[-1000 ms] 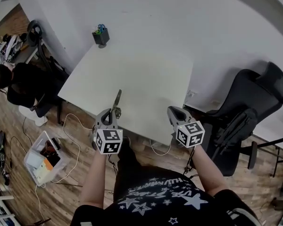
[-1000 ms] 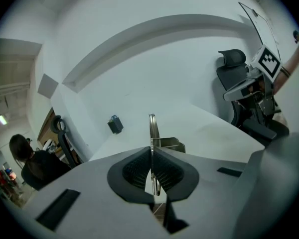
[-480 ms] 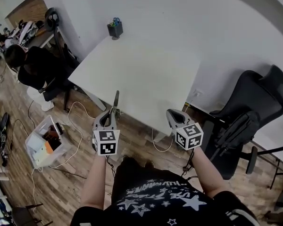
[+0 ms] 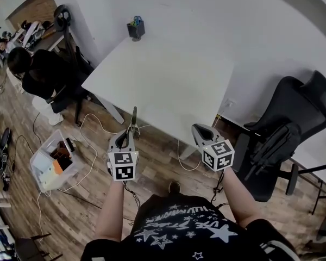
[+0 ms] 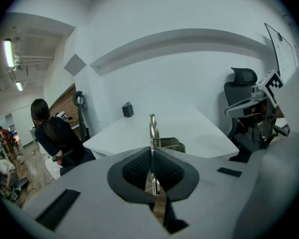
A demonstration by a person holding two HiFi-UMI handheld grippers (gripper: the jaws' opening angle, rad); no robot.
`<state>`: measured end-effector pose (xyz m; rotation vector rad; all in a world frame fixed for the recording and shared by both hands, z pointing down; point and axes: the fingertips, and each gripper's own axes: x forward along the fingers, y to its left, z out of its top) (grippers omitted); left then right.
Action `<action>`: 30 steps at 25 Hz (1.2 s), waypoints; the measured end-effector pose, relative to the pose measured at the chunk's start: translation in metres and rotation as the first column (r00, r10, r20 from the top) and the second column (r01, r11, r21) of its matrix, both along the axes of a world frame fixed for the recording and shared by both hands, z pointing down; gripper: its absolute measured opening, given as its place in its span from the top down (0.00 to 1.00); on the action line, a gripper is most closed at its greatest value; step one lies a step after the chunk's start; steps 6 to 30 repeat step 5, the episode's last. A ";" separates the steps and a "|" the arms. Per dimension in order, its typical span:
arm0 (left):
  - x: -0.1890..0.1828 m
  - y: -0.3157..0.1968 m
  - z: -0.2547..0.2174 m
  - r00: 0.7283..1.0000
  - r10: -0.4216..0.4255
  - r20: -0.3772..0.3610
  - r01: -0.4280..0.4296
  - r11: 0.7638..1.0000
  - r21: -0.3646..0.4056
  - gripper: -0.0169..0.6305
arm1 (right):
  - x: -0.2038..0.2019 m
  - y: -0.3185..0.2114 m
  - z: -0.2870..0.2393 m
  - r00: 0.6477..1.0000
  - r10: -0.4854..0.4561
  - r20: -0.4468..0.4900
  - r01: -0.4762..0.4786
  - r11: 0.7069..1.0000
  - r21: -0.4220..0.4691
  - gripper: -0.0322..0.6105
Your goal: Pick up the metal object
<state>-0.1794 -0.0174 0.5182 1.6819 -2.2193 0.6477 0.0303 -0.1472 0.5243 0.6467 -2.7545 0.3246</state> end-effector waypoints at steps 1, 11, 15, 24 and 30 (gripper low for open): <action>-0.001 0.007 0.001 1.000 0.001 -0.006 -0.001 1.000 0.000 0.94 | -0.001 0.006 0.000 1.000 0.005 -0.002 -0.005 1.000 0.000 0.87; -0.005 0.034 0.004 1.000 0.012 -0.021 -0.012 1.000 -0.002 0.94 | -0.005 0.031 0.000 1.000 0.021 -0.007 -0.021 1.000 0.000 0.87; -0.005 0.034 0.004 1.000 0.012 -0.021 -0.012 1.000 -0.002 0.94 | -0.005 0.031 0.000 1.000 0.021 -0.007 -0.021 1.000 0.000 0.87; -0.005 0.034 0.004 1.000 0.012 -0.021 -0.012 1.000 -0.002 0.94 | -0.005 0.031 0.000 1.000 0.021 -0.007 -0.021 1.000 0.000 0.87; -0.005 0.034 0.004 1.000 0.012 -0.021 -0.012 1.000 -0.002 0.94 | -0.005 0.031 0.000 1.000 0.021 -0.007 -0.021 1.000 0.000 0.87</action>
